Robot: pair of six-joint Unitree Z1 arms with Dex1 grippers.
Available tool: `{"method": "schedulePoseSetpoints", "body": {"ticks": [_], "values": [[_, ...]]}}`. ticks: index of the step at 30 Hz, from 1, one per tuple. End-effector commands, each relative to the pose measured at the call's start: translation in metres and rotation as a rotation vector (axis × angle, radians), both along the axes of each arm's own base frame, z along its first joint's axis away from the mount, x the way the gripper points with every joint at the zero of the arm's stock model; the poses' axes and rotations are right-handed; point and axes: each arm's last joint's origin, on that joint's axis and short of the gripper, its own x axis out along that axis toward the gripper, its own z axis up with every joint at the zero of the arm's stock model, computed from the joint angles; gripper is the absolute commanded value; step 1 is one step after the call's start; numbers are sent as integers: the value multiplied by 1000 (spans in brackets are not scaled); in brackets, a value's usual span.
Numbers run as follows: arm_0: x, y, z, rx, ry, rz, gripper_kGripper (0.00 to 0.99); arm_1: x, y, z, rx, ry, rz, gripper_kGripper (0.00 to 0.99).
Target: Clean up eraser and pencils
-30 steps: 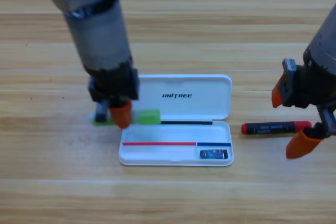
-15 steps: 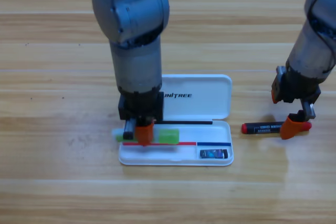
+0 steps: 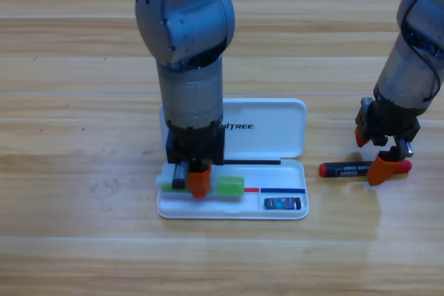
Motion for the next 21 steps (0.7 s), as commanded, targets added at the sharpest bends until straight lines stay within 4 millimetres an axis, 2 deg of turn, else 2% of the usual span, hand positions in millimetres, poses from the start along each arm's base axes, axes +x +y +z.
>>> {"method": "schedulePoseSetpoints", "body": {"ticks": [1,2,7,10,11,21], "values": [[-4,-14,-23,22,37,-20,0,13,-1,-37,-24,71,3,769],[-4,-15,-24,22,37,-21,0,13,-1,-39,-26,74,7,732],[-5,-17,-25,22,39,-23,0,14,2,-44,-26,82,35,327],[-5,-17,-26,23,41,-18,0,15,3,-44,-22,79,52,37],[-5,-17,-26,23,41,-16,0,14,3,-44,-25,81,55,0],[-7,-17,-22,25,43,13,0,14,3,-40,-21,72,56,0]]}}
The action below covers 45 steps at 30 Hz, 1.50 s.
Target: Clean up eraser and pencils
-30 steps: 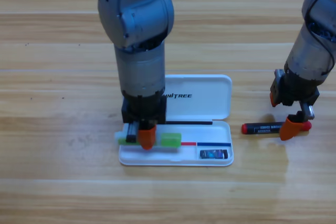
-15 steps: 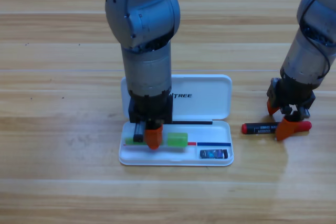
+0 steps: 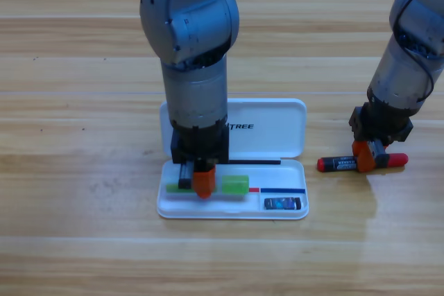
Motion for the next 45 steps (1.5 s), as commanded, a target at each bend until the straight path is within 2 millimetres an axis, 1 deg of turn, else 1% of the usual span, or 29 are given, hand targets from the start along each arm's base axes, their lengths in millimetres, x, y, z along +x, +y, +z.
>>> {"method": "schedulePoseSetpoints", "body": {"ticks": [1,3,5,7,8,10,11,12,16,19,21,23,25,27,28,31,33,36,38,42,45], "values": [[-7,-13,-22,37,43,-15,0,7,-2,-34,-30,68,-11,0],[-8,-12,-20,41,41,-15,0,6,-1,-32,-40,63,-9,0],[-8,-11,-19,45,42,-15,2,2,-1,-27,-61,56,4,0],[-9,-10,-19,53,47,-13,532,-5,-1,-15,-81,53,24,0],[-9,-10,-18,56,47,-12,709,-9,-1,-8,-90,50,33,0],[-9,-10,-18,58,46,-10,831,-20,0,9,-100,45,51,0],[-9,-9,-18,59,47,-10,876,-25,0,18,-105,43,60,0],[-9,-9,-18,60,48,-10,900,-30,0,26,-110,39,68,0],[-10,-9,-17,58,48,-10,986,-45,2,47,-122,28,87,0],[-10,-9,-17,58,48,-10,990,-51,10,52,-112,22,70,0],[-10,-8,-13,53,45,-10,990,-53,16,55,-102,16,54,0],[-12,-6,-3,43,35,-15,990,-54,26,56,-100,15,43,0],[-16,1,15,29,12,-16,990,-54,36,57,-97,13,32,0],[-20,15,37,11,-16,-2,990,-53,48,57,-98,16,25,0],[-20,27,48,2,-23,19,990,-53,54,58,-96,15,22,0],[-24,70,76,-27,-43,89,990,-53,72,59,-81,7,14,0],[-26,97,88,-39,-51,131,990,-53,83,60,-71,3,14,0],[-25,127,94,-38,-55,177,990,-52,100,61,-55,12,9,0],[-24,141,95,-36,-50,203,990,-50,112,58,-45,15,4,0],[-27,158,96,-39,-57,228,990,-43,135,46,-35,28,-6,0],[-29,162,94,-36,-54,234,990,-37,149,35,-34,28,-6,0]]}}
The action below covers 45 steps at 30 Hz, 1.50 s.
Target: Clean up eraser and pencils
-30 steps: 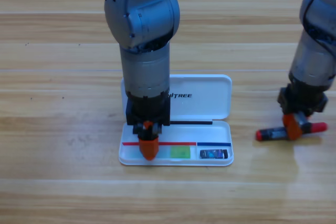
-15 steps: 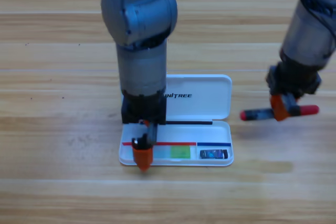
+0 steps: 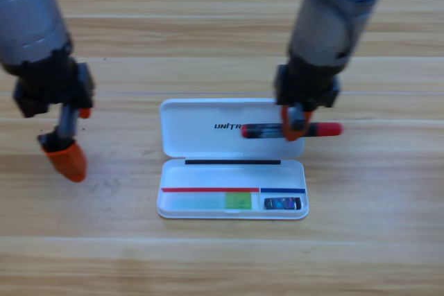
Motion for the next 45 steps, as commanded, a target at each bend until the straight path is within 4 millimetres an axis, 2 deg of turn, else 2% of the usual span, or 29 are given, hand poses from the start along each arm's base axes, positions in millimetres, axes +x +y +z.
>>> {"method": "schedulePoseSetpoints", "body": {"ticks": [1,9,22,27,38,39,40,41,42,43,45], "values": [[1,18,-6,8,14,38,990,0,44,-59,-68,83,38,0],[-4,22,-17,20,38,38,990,-4,66,-70,-63,78,50,0],[-2,22,-22,23,34,40,989,-5,69,-83,-83,98,36,0],[9,26,-19,3,6,61,983,-6,70,-84,-85,100,35,0],[42,33,3,-23,-105,112,959,-10,73,-84,-85,105,27,0],[45,33,5,-27,-113,115,960,-10,73,-83,-80,106,26,80],[48,35,7,-29,-120,121,962,-11,73,-83,-78,108,27,310],[51,36,9,-35,-128,126,963,-11,72,-81,-75,110,27,580],[54,37,11,-38,-137,132,965,-12,72,-79,-73,108,29,796],[57,38,12,-41,-141,137,968,-13,71,-77,-71,106,29,856],[63,39,14,-44,-150,148,982,-15,70,-70,-60,100,31,890]]}}
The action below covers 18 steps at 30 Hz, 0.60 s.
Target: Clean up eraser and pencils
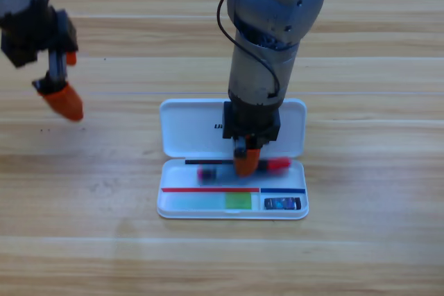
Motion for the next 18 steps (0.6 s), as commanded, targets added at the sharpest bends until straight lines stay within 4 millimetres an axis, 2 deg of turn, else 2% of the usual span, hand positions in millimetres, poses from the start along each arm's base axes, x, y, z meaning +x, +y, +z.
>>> {"method": "schedulePoseSetpoints", "body": {"ticks": [1,6,10,13,15,18], "values": [[29,9,-9,14,-2,52,985,-17,11,-17,-44,48,34,890],[48,10,-1,-2,-42,59,990,-30,1,19,10,25,44,905],[74,4,5,-40,-80,71,959,-58,-23,75,106,27,61,936],[98,0,4,-98,-73,71,854,-84,-48,119,196,28,60,966],[116,-1,-3,-158,-26,54,753,-101,-66,143,266,33,43,988],[138,-4,-21,-250,60,33,540,-126,-94,169,392,38,15,989]]}}
